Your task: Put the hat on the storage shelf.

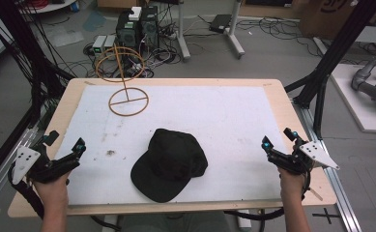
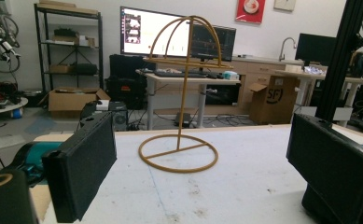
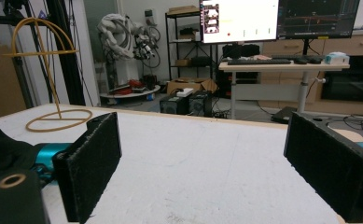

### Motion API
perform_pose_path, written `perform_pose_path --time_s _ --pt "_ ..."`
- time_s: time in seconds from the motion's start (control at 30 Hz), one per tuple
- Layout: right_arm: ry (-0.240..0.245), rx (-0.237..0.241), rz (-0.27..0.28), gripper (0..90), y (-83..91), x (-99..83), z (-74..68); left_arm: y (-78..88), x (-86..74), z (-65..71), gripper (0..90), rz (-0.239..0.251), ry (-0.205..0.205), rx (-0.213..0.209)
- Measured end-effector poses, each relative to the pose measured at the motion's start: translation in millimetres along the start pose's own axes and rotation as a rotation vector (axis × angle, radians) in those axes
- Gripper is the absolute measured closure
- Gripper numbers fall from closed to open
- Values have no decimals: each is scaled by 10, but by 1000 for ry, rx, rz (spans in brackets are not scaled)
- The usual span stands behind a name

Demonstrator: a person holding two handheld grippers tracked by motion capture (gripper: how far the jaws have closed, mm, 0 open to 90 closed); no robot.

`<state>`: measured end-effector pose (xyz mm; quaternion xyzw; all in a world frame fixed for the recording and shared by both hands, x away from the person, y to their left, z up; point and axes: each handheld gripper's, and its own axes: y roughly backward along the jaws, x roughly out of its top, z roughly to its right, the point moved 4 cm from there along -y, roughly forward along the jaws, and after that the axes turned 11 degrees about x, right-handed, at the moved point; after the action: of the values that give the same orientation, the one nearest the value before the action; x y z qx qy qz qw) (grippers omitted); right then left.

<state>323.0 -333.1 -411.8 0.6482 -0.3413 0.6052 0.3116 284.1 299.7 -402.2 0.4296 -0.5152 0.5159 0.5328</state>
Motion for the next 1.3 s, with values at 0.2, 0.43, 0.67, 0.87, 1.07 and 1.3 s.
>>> perform_pose_path --time_s 0.2,0.43,0.67,0.87,1.07,1.3 --pt "0 7 6 107 -2 7 1 0 3 0 87 3 0 -2" --pt "4 28 17 107 6 28 -23 -8 4 9 86 3 -1 -5" --pt "3 27 20 107 14 36 -29 -7 4 13 86 2 4 -9" --pt "9 51 36 107 14 94 -57 -5 6 23 87 12 3 -10" --pt "3 108 57 107 -13 165 -127 -7 3 30 89 8 0 -15" --pt "16 224 55 107 -98 212 -273 -4 9 24 91 4 8 -17"
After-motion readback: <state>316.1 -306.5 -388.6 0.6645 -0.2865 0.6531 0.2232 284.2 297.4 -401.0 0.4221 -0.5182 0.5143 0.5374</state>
